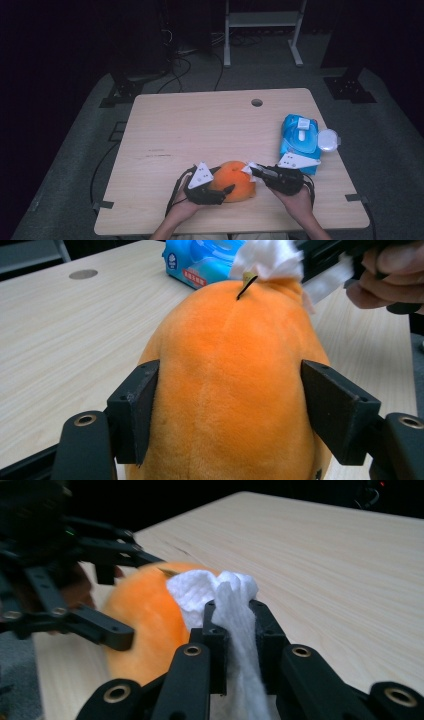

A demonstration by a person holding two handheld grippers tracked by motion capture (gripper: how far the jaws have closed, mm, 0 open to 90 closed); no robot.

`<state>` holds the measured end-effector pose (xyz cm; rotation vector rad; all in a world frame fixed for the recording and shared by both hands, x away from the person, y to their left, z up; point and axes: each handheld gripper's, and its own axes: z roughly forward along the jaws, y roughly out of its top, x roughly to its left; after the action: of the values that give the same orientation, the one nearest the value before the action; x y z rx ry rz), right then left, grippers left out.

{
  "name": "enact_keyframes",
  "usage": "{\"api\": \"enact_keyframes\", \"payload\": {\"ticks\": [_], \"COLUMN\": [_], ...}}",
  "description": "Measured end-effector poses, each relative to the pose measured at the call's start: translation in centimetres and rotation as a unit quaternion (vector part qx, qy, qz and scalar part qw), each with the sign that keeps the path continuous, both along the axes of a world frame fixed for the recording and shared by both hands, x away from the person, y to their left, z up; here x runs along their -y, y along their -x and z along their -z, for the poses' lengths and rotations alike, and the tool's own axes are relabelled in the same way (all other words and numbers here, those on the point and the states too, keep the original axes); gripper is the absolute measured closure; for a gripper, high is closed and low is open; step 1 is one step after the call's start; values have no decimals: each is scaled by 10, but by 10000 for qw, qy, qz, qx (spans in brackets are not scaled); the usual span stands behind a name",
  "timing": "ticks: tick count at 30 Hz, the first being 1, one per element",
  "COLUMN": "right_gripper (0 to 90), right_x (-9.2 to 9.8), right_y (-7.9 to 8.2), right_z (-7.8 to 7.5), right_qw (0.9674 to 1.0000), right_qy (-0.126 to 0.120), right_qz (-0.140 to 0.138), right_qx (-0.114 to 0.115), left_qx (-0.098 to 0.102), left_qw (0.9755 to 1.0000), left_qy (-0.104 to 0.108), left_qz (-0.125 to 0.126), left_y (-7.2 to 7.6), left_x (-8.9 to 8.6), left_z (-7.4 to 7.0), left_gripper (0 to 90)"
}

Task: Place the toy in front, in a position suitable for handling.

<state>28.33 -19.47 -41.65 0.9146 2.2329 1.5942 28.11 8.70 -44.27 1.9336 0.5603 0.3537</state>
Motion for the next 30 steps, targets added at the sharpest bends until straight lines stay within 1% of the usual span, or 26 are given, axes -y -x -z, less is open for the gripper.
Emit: {"api": "enact_keyframes", "payload": {"ticks": [1,2,3,4,5,6,7,8,9,11,12,13,15,16,17,18,20,21,23,24,25,26,27,28,29,30], "right_gripper": [793,792,792,792,793,793,793,795,795,794,793,790,790,790,793,793,793,793,793,793,793,792,792,791,791,791], "right_x": [0,-3,-6,-11,-16,-16,-20,-17,-17,-7,-3,0,-7,-7,-10,-10,-9,-7,-7,-7,-8,-8,-7,-7,-7,-8], "right_y": [0,3,5,7,10,10,12,10,10,4,1,-3,-4,-4,-5,-5,-3,-1,2,2,2,1,-1,-4,-4,-5], "right_z": [0,-3,-4,-5,-5,-5,-4,-3,-3,-3,-3,-3,-1,-1,4,4,3,2,1,1,1,1,0,-3,-3,-6], "right_qw": [10000,9998,9995,9992,9988,9988,9980,9975,9975,9978,9984,9993,9996,9996,9995,9995,9991,9988,9986,9985,9985,9987,9989,9995,9995,9997], "right_qy": [0,-111,-133,-17,223,223,428,552,552,520,397,146,237,237,294,294,296,311,303,310,324,299,254,150,150,83], "right_qz": [0,-146,-268,-339,-291,-291,-231,-14,-14,221,328,321,158,158,-84,-84,-258,-323,-413,-418,-403,-368,-340,-203,-203,-181], "right_qx": [0,89,118,197,328,328,399,452,452,346,244,95,27,27,-111,-111,-165,-177,-164,-167,-151,-167,-184,-168,-168,-141], "left_qx": [-30,-25,9,86,99,99,106,106,113,167,205,244,280,253,259,279,206,132,-212,-194,-158,-134,151,359,626,888], "left_qw": [10000,10000,10000,9999,9999,9999,9999,9999,9999,9998,9996,9995,9992,9991,9989,9989,9994,9996,9992,9992,9992,9992,9993,9987,9974,9952], "left_qy": [25,7,-8,-76,-92,-92,-91,-80,-79,-133,-165,-184,-228,-267,-304,-299,-119,-93,-121,-158,-212,-268,-334,-371,-356,-405], "left_qz": [-26,-42,-33,-26,-15,-15,0,9,7,25,74,121,172,203,234,247,244,222,332,317,304,248,108,31,-23,-89], "left_y": [-1,-1,-1,0,0,0,1,1,2,4,5,7,10,10,10,9,6,4,-1,-2,-2,-2,-1,0,1,3], "left_x": [0,2,4,7,7,7,7,6,5,7,8,10,13,13,12,10,5,4,8,10,11,12,14,16,21,25], "left_z": [0,0,0,-1,-1,-1,-1,-1,0,-1,-1,-2,-3,-5,-7,-10,-15,-16,-11,-7,-6,-8,-12,-14,-17,-19], "left_gripper": [278,278,279,279,279,282,282,291,291,291,290,286,257,257,208,208,192,181,160,161,190,250,305,355,355,363]}}
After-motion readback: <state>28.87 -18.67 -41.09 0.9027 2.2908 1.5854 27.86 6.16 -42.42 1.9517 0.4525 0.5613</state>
